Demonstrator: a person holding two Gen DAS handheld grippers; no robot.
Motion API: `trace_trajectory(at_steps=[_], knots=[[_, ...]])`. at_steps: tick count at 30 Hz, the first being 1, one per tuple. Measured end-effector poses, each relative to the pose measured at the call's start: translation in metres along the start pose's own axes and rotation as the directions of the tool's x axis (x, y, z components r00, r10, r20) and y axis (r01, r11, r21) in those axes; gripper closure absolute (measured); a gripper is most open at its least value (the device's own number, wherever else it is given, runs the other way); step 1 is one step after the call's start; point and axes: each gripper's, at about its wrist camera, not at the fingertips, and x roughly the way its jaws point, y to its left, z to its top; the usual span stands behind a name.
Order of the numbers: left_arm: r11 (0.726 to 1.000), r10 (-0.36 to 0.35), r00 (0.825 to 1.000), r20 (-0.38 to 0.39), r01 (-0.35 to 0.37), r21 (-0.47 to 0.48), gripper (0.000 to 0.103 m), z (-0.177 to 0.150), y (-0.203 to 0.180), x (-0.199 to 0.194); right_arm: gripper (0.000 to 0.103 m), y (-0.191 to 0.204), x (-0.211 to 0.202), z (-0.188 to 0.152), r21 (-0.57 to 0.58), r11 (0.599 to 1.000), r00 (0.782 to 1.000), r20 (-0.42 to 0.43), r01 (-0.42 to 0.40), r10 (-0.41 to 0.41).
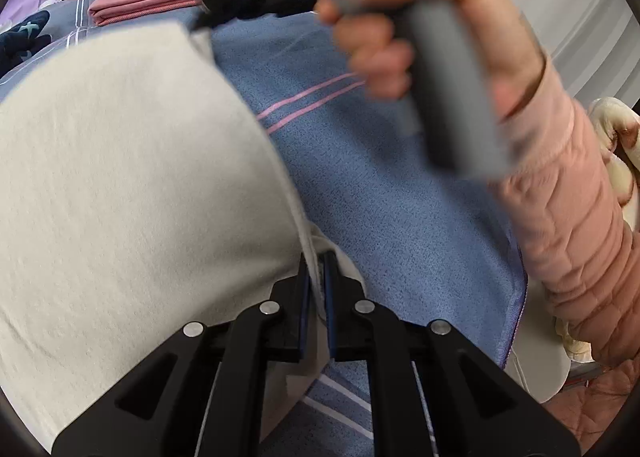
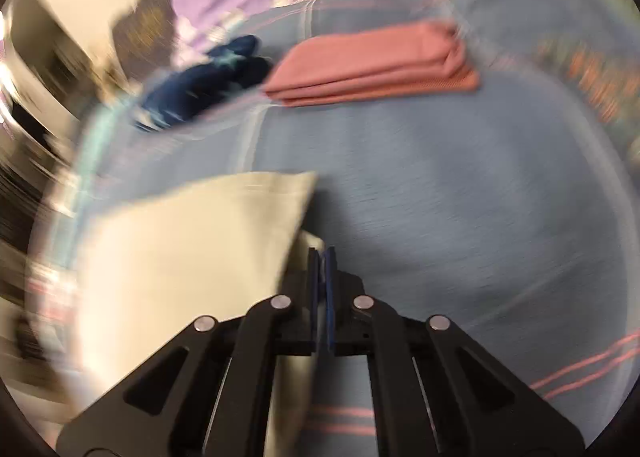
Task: Fold small clothes
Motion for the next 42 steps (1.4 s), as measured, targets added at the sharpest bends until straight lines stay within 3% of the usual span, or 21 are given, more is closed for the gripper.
trace_trajectory(at_steps=[1, 2, 3, 4, 5, 10, 12, 13, 15, 16, 17, 20, 23, 26, 29, 32, 34, 36, 38, 40, 42], knots=[[1.0, 0.0, 1.0, 0.001, 0.0, 0.001, 0.096, -0.001, 0.0, -0.001, 0.103, 0.005, 0.002, -0.003, -0.066, 0.98, 0.979, 0.082, 0.19, -0.184], [1.0, 0.0, 1.0, 0.004, 0.0, 0.002, 0.096, 0.001, -0.002, 0.001, 0.103, 0.002, 0.004, -0.005, -0.071, 0.976, 0.976, 0.089, 0.204, -0.197], [1.0, -0.002, 1.0, 0.01, 0.002, 0.005, 0.096, 0.0, -0.002, 0.001, 0.103, -0.007, 0.005, -0.007, -0.025, 0.993, 0.992, 0.054, 0.117, -0.116], [1.0, -0.006, 1.0, 0.016, 0.006, 0.006, 0.094, -0.004, -0.001, -0.001, 0.103, -0.022, 0.001, -0.01, 0.092, 0.994, 0.998, 0.008, -0.061, 0.061], [1.0, -0.017, 1.0, 0.022, 0.017, 0.002, 0.093, -0.005, 0.0, -0.001, 0.103, -0.027, -0.003, -0.012, 0.133, 0.981, 0.99, 0.001, -0.14, 0.141], [0.998, -0.065, 0.997, 0.043, 0.065, -0.008, 0.089, -0.006, 0.002, -0.004, 0.099, -0.006, -0.054, -0.025, 0.055, 0.894, 0.896, 0.038, -0.444, 0.442], [0.995, -0.097, 0.994, 0.053, 0.097, -0.004, 0.078, -0.005, -0.001, -0.005, 0.099, 0.01, -0.065, -0.031, -0.012, 0.867, 0.867, -0.001, -0.498, 0.498], [0.991, -0.131, 0.99, 0.056, 0.131, -0.006, 0.076, -0.006, -0.003, -0.007, 0.092, 0.014, -0.067, -0.032, -0.041, 0.872, 0.873, -0.025, -0.488, 0.487], [0.984, -0.18, 0.982, 0.054, 0.179, 0.011, 0.069, -0.01, -0.012, -0.011, 0.082, 0.029, -0.056, -0.041, -0.098, 0.915, 0.919, -0.082, -0.392, 0.385], [0.983, -0.18, 0.982, 0.055, 0.179, 0.03, 0.066, -0.014, -0.017, -0.014, 0.08, 0.032, -0.038, -0.05, -0.129, 0.952, 0.956, -0.128, -0.278, 0.262], [0.984, -0.173, 0.983, 0.057, 0.17, 0.05, 0.066, -0.019, -0.021, -0.017, 0.079, 0.031, -0.022, -0.056, -0.143, 0.969, 0.972, -0.155, -0.201, 0.179], [0.986, -0.154, 0.985, 0.078, 0.148, 0.08, 0.066, -0.039, -0.025, -0.037, 0.077, 0.022, -0.019, -0.068, -0.088, 0.967, 0.969, -0.09, -0.238, 0.23], [0.995, -0.096, 0.985, 0.142, 0.093, 0.024, 0.065, -0.058, -0.003, -0.073, 0.073, 0.039, -0.028, -0.074, -0.12, 0.981, 0.988, -0.068, -0.149, 0.142], [0.993, 0.019, 0.963, 0.268, 0.012, -0.116, 0.065, -0.075, 0.044, -0.127, 0.069, 0.05, -0.029, -0.075, -0.157, 0.986, 0.997, -0.057, -0.06, 0.051], [0.95, 0.187, 0.898, 0.397, -0.064, -0.304, 0.066, -0.116, 0.098, -0.196, 0.06, 0.043, -0.024, -0.074, -0.13, 0.991, 0.997, -0.072, -0.035, 0.025], [0.841, 0.396, 0.809, 0.434, -0.13, -0.525, 0.066, -0.179, 0.147, -0.258, 0.056, 0.03, -0.019, -0.068, -0.065, 0.997, 0.996, -0.085, -0.035, 0.029], [0.764, 0.49, 0.777, 0.395, -0.165, -0.623, 0.067, -0.215, 0.173, -0.28, 0.056, 0.031, -0.028, -0.067, -0.039, 0.999, 0.997, -0.069, 0.016, -0.019], [0.709, 0.536, 0.764, 0.359, -0.176, -0.683, 0.067, -0.253, 0.197, -0.298, 0.056, 0.043, -0.044, -0.063, -0.054, 0.994, 0.995, -0.005, 0.095, -0.095], [0.683, 0.559, 0.762, 0.325, -0.202, -0.702, 0.067, -0.278, 0.219, -0.31, 0.056, 0.06, -0.06, -0.055, -0.084, 0.99, 0.993, 0.051, 0.113, -0.109], [0.679, 0.577, 0.767, 0.281, -0.26, -0.686, 0.067, -0.285, 0.223, -0.308, 0.052, 0.087, -0.075, -0.043, -0.125, 0.988, 0.993, 0.09, 0.089, -0.078], [0.716, 0.558, 0.795, 0.239, -0.315, -0.623, 0.067, -0.279, 0.231, -0.3, 0.043, 0.118, -0.085, -0.034, -0.178, 0.983, 0.994, 0.103, 0.041, -0.023]])
